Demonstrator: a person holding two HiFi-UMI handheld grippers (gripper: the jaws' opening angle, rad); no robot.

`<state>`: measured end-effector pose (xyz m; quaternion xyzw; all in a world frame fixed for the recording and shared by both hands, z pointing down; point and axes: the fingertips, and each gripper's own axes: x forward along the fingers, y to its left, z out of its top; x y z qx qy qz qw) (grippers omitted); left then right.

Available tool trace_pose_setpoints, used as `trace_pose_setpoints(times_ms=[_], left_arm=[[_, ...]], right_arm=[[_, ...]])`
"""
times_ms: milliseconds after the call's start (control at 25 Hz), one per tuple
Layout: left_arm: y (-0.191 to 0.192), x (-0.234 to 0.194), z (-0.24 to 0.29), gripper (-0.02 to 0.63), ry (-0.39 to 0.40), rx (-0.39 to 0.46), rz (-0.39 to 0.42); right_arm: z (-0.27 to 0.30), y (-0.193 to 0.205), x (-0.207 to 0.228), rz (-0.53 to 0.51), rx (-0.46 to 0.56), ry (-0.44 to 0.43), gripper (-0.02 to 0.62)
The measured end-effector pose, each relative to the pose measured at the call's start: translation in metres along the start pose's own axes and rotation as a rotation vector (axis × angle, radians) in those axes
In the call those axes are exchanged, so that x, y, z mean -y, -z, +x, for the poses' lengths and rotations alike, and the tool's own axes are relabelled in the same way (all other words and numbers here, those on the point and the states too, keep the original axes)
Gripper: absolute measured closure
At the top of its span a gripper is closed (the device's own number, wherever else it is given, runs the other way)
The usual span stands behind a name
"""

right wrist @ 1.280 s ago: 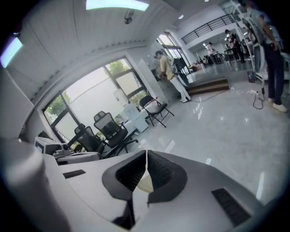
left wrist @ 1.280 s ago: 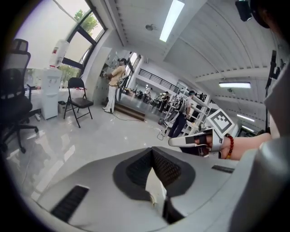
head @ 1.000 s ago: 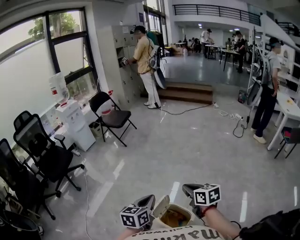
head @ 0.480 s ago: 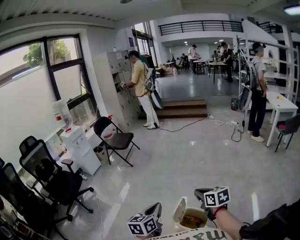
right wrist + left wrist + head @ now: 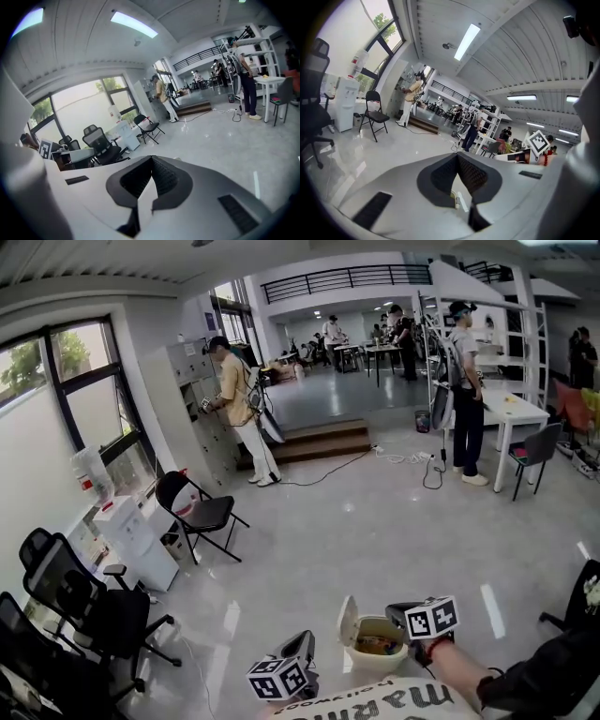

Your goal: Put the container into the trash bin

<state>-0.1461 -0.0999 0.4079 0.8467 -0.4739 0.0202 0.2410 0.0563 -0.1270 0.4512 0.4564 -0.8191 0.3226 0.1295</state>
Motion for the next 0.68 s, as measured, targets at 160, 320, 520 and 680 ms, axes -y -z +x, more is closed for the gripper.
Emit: trace_pose_setpoints(times_ms=[160, 320, 520, 680], left_arm=[[0.013, 0.013, -0.015, 0.606, 0.025, -0.02, 0.007], [0.023, 0.021, -0.024, 0.606, 0.044, -0.038, 0.02], [0.03, 0.023, -0.024, 0.606, 0.058, -0.038, 0.022], [0.036, 0.017, -0.027, 0.606, 0.053, -0.046, 0.006]], right_arm=[[-0.024, 0.026, 0.0, 0.039, 0.012, 0.037, 0.592], [-0.036, 0.043, -0.004, 0.053, 0.017, 0.053, 0.592], [-0.041, 0.054, -0.001, 0.061, 0.018, 0.068, 0.592], [-0.039, 0.06, -0.006, 0.053, 0.003, 0.07, 0.592]])
